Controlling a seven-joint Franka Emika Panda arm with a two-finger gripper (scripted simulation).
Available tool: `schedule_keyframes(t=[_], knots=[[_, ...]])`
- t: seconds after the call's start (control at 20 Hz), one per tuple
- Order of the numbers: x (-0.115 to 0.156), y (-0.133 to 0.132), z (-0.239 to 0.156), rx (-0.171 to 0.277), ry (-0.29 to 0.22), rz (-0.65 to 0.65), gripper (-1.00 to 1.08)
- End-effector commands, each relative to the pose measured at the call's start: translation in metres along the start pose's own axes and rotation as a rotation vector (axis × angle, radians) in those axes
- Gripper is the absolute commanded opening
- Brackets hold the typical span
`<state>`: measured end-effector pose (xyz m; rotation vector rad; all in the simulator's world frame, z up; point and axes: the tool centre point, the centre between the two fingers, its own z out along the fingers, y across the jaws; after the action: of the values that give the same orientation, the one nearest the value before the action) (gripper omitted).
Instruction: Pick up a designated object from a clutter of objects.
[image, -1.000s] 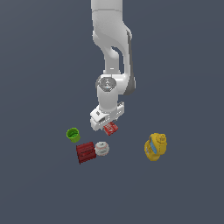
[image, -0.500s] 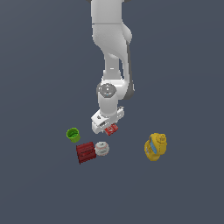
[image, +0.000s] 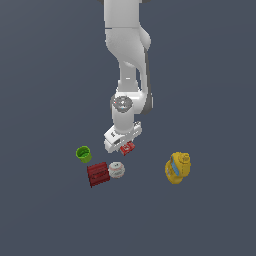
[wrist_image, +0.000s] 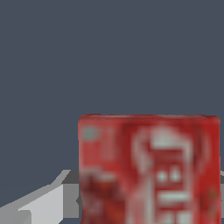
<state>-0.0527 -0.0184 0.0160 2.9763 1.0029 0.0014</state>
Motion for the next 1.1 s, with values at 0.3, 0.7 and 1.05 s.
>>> schedule_keyframes(t=[0.3,0.7,1.05], knots=[[0.001,0.001,-0.006,0.000,0.000,0.000,-1.00],[0.010,0.008,-0.043,0.000,0.000,0.000,-1.00],[0.023,0.018,-0.100,0.000,0.000,-0.001,-1.00]])
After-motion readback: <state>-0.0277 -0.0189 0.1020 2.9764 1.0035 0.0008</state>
